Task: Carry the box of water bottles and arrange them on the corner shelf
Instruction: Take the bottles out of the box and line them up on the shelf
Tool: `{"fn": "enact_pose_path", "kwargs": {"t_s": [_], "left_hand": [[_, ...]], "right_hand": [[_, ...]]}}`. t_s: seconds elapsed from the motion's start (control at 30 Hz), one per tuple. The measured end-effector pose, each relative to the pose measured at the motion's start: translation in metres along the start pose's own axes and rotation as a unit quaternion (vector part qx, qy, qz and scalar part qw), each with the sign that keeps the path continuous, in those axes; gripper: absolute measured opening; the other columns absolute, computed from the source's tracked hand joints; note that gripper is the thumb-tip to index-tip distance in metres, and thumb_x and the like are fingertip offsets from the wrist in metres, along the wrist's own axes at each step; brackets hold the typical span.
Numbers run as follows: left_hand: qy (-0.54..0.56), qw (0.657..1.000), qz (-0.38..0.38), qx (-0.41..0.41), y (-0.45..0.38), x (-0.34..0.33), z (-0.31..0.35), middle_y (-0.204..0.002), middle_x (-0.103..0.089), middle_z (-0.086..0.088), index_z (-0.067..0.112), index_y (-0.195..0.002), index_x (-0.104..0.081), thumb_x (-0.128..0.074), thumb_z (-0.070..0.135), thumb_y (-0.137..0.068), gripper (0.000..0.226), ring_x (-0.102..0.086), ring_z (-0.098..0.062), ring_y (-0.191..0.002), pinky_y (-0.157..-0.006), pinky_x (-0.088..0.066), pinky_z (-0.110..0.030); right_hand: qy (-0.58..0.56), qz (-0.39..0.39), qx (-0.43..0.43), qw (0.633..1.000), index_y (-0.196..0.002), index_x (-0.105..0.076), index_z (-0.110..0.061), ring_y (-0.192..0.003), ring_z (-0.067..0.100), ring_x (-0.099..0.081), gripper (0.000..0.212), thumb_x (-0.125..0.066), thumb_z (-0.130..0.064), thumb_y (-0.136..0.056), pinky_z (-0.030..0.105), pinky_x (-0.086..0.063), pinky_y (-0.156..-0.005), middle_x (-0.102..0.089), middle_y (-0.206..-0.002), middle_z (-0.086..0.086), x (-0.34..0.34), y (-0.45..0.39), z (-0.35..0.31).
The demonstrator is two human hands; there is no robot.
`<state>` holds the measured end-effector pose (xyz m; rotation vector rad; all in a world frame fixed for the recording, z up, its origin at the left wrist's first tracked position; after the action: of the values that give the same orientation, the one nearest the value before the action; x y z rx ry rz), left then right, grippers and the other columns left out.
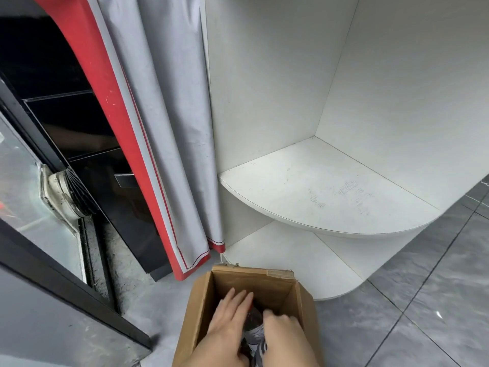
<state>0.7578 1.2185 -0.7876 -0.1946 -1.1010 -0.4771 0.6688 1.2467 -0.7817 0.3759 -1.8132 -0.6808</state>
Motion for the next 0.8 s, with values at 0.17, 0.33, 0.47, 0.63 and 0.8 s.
{"fn": "enact_pose_path", "kwargs": {"t_s": [0.17,0.33,0.47,0.63,0.8], "left_hand": [[0.197,0.976,-0.083,0.032,0.011,-0.013,0.013,-0.162,-0.012,0.008,0.036,-0.151,-0.006,-0.059,0.056,-0.078,0.092,0.001,-0.003,-0.148,-0.117,0.003,-0.020],[0.268,0.963,0.027,0.004,0.009,0.012,0.020,-0.145,-0.035,0.031,0.050,-0.140,-0.023,-0.078,0.057,-0.063,0.095,-0.029,0.023,-0.130,-0.108,-0.029,-0.006],[0.244,0.958,0.148,-0.002,0.012,0.059,0.024,-0.124,-0.050,0.040,0.055,-0.116,-0.043,-0.083,0.039,-0.063,0.069,-0.050,0.023,-0.109,-0.081,-0.037,0.003],[0.303,0.930,0.208,-0.007,0.008,0.124,0.043,-0.110,-0.066,0.031,0.052,-0.117,-0.052,-0.084,0.039,-0.060,0.067,-0.064,0.008,-0.101,-0.087,-0.051,-0.021],[0.342,0.912,0.222,-0.054,-0.007,0.207,0.083,-0.102,-0.074,0.013,0.037,-0.115,-0.058,-0.088,0.026,-0.065,0.060,-0.070,-0.005,-0.095,-0.087,-0.057,-0.040]], "right_hand": [[-0.013,0.127,0.052,0.991,-0.145,-0.030,-0.025,-0.121,0.028,-0.052,0.065,-0.049,-0.006,-0.086,0.033,-0.043,-0.099,-0.064,-0.122,0.008,0.063,0.039,-0.004],[-0.106,0.224,0.120,0.961,-0.144,-0.023,-0.042,-0.118,0.015,-0.053,0.068,-0.053,-0.019,-0.087,0.026,-0.040,-0.098,-0.060,-0.123,-0.009,0.097,0.064,-0.018],[-0.175,0.305,0.186,0.918,-0.135,-0.037,-0.046,-0.112,0.005,-0.056,0.061,-0.062,-0.033,-0.082,0.021,-0.043,-0.096,-0.061,-0.117,-0.020,0.117,0.083,-0.030],[-0.320,0.288,0.218,0.876,-0.135,-0.024,-0.063,-0.120,-0.010,-0.050,0.102,-0.078,-0.056,-0.049,0.020,-0.045,-0.096,-0.046,-0.135,-0.034,0.129,0.088,-0.015],[-0.351,0.218,0.287,0.864,-0.142,-0.015,-0.058,-0.122,-0.011,-0.052,0.117,-0.089,-0.032,-0.057,0.027,-0.047,-0.102,-0.048,-0.140,-0.028,0.146,0.092,-0.029]]}}
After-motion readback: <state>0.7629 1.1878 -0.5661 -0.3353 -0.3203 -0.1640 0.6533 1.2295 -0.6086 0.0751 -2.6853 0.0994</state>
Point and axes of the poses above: each hand's wrist, its own y-axis away from the middle knuckle, its own x-axis out of the back of the hand, z = x × y, the point moved 10 cm from there along -y, towards the middle knuckle
